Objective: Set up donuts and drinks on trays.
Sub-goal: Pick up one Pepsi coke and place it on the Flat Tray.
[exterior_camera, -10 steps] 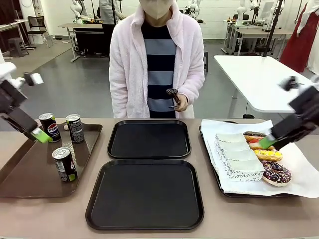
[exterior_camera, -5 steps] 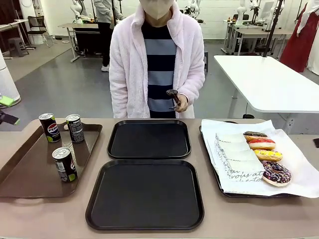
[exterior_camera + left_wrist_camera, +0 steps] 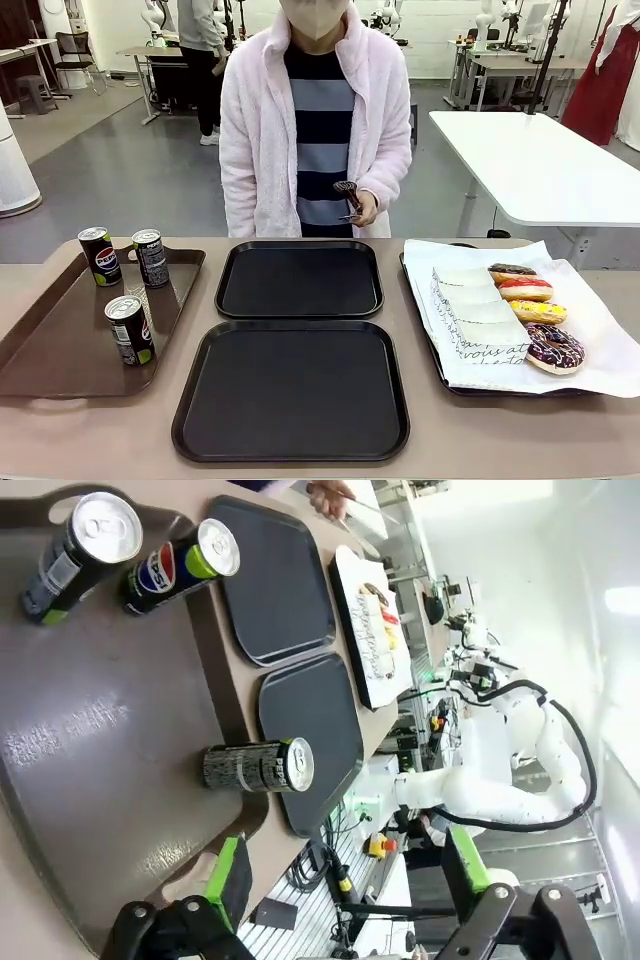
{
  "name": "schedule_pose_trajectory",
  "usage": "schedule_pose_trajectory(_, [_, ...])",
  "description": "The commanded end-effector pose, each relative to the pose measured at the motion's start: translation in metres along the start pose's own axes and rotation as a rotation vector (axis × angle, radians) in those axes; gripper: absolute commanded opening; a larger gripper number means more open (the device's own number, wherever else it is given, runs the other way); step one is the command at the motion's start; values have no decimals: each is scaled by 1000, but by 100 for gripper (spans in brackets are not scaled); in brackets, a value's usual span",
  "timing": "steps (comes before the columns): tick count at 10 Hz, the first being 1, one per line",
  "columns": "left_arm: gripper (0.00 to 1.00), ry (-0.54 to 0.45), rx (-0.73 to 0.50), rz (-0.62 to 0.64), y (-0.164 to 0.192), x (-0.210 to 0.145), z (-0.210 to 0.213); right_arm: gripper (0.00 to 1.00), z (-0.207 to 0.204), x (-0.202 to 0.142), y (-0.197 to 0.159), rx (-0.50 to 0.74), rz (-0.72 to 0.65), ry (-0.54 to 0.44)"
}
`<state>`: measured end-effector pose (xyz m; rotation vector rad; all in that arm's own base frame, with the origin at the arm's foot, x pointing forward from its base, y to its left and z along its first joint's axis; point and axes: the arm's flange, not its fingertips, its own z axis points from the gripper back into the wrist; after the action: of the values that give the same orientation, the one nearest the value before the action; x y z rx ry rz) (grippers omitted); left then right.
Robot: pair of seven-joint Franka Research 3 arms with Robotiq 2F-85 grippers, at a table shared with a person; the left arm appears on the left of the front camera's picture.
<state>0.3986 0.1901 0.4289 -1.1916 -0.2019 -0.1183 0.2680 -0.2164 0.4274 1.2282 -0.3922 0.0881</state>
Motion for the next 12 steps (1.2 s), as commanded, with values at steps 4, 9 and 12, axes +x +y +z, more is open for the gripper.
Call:
schedule_pose_trajectory(4, [100, -86, 25, 56, 4, -7, 38, 100, 24, 2, 0, -17, -23, -54])
schedule_pose_trajectory(9, [100, -91, 29, 39, 8, -14, 40, 100, 25, -2, 0, -37, -33, -41])
schedule_pose_trajectory(12, [100, -91, 29, 39, 8, -14, 40, 100, 25, -2, 0, -37, -33, -41])
